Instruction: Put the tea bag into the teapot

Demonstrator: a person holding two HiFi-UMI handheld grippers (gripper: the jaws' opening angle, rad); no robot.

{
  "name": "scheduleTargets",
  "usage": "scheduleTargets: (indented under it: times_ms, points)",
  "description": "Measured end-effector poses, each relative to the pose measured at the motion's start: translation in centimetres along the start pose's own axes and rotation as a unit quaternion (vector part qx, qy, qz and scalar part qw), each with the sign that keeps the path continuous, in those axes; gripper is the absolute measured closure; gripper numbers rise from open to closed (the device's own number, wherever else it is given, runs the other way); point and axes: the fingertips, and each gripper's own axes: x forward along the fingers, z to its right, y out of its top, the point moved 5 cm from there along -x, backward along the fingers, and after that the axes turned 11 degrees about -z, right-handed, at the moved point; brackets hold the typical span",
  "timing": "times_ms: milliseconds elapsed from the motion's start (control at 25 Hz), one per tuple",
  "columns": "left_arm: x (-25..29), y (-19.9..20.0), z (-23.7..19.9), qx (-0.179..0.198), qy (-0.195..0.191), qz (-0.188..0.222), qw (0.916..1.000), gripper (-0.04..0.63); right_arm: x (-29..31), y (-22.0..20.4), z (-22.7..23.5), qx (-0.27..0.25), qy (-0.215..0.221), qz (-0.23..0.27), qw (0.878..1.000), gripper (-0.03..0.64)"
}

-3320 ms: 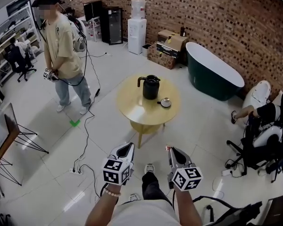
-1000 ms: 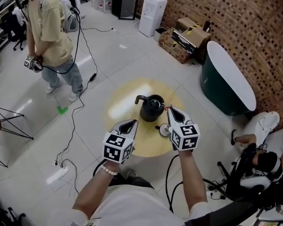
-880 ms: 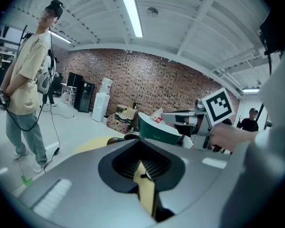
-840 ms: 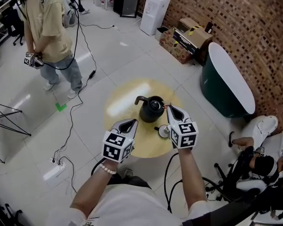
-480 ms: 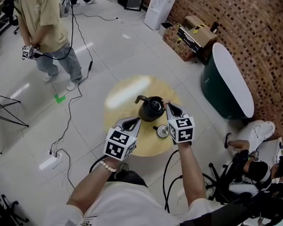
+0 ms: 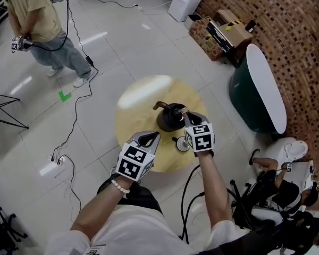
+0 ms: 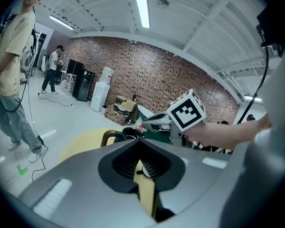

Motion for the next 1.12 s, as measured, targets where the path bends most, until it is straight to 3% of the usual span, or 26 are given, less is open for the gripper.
scheduleTargets:
  times_ms: [600, 760, 880, 1120]
  points:
    - [0.6, -3.8, -1.0, -0.038, 0.005, -0.028, 0.9989, 0.583, 5.3, -1.7, -1.0, -0.025, 0.019, -0.073, 0.997, 0.61]
    - [1.1, -4.4, -1.1, -0.045, 0.007, -0.036, 0.9983, 0.583, 5.9, -1.7, -0.8, -0.027, 0.026, -0.079, 0.996, 0.587]
    - [1.2, -4.3, -1.0, -0.046, 0.007, -0.038, 0.9982, 0.583, 5.7, -1.3, -0.4, -0.017, 0.033, -0.078, 0.996, 0.532]
    - [1.2, -4.1, -1.3, -0.047, 0.011, -0.038, 0.9981, 0.583, 3.7, -0.9, -0.2, 0.031, 0.052, -0.04, 0.997, 0.472]
